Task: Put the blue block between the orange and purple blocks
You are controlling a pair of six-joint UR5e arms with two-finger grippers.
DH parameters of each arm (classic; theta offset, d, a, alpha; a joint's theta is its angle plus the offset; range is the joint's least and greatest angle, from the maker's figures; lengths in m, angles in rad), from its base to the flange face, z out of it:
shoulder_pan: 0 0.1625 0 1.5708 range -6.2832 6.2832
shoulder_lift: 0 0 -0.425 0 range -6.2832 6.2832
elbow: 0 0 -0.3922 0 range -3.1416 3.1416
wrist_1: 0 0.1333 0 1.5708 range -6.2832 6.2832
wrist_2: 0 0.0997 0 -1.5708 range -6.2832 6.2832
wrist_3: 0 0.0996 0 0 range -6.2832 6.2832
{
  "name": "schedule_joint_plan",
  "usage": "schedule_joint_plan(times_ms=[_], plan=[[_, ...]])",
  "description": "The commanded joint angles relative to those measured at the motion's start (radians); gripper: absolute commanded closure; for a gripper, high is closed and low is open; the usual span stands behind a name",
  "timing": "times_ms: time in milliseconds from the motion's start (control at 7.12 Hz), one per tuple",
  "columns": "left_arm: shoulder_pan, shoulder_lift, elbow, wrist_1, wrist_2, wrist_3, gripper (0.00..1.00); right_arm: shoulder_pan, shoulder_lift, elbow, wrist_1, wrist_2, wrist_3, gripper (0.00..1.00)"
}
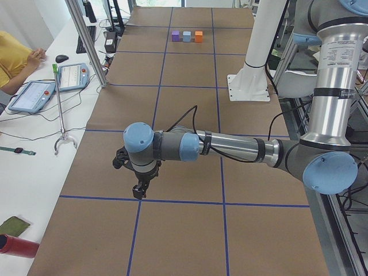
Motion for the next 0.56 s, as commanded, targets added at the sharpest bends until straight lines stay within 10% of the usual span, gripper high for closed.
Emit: schedule_joint_plan(times_ms=[0,422], plan=[[0.001,0.003,0.0,-0.001,-0.005,-0.036,0.0,-0.026,0.0,-0.004,-0.011,-0.003,0.0,0.0],[0.001,0.003,-0.001,-0.01,-0.007,-0.036,0.0,-0.056,-0.002,-0.01,-0.005,-0.001,0.006,0.0]])
